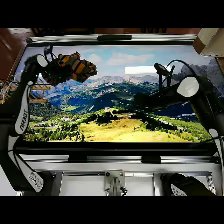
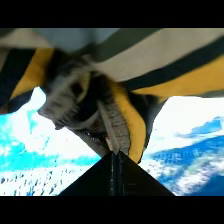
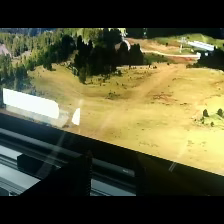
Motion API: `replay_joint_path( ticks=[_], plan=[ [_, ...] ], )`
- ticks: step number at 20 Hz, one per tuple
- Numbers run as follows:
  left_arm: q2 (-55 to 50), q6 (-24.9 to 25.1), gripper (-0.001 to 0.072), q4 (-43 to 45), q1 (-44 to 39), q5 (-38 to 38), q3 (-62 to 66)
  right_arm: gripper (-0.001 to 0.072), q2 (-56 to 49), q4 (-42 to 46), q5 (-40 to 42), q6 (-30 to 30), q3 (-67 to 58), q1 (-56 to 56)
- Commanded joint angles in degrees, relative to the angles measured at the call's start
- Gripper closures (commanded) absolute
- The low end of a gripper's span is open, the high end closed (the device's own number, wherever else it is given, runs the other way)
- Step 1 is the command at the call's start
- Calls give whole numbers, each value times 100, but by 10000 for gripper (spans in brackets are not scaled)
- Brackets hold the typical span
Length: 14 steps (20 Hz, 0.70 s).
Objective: Fold the shirts.
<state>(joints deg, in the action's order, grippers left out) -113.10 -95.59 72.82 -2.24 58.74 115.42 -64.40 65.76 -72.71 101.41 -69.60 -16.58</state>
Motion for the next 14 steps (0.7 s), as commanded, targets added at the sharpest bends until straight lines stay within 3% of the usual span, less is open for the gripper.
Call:
replay_joint_path(
  ticks=[1, 4, 8, 14],
  plan=[
    [1139, 337, 655, -4, -76, 120, 192, 321, 553, 297, 400, -13, -9, -2],
    [2601, 691, 655, -4, -428, -28, 192, 321, 1379, 1161, 920, -13, -9, -2],
    [4170, 686, 654, -2, -1475, -15, 151, 322, 2553, 2424, 1703, 107, -9, -2],
    [4710, 140, 654, 7, -3399, 481, -719, 322, 3425, 3482, 1834, 339, -9, -2]
  ],
)
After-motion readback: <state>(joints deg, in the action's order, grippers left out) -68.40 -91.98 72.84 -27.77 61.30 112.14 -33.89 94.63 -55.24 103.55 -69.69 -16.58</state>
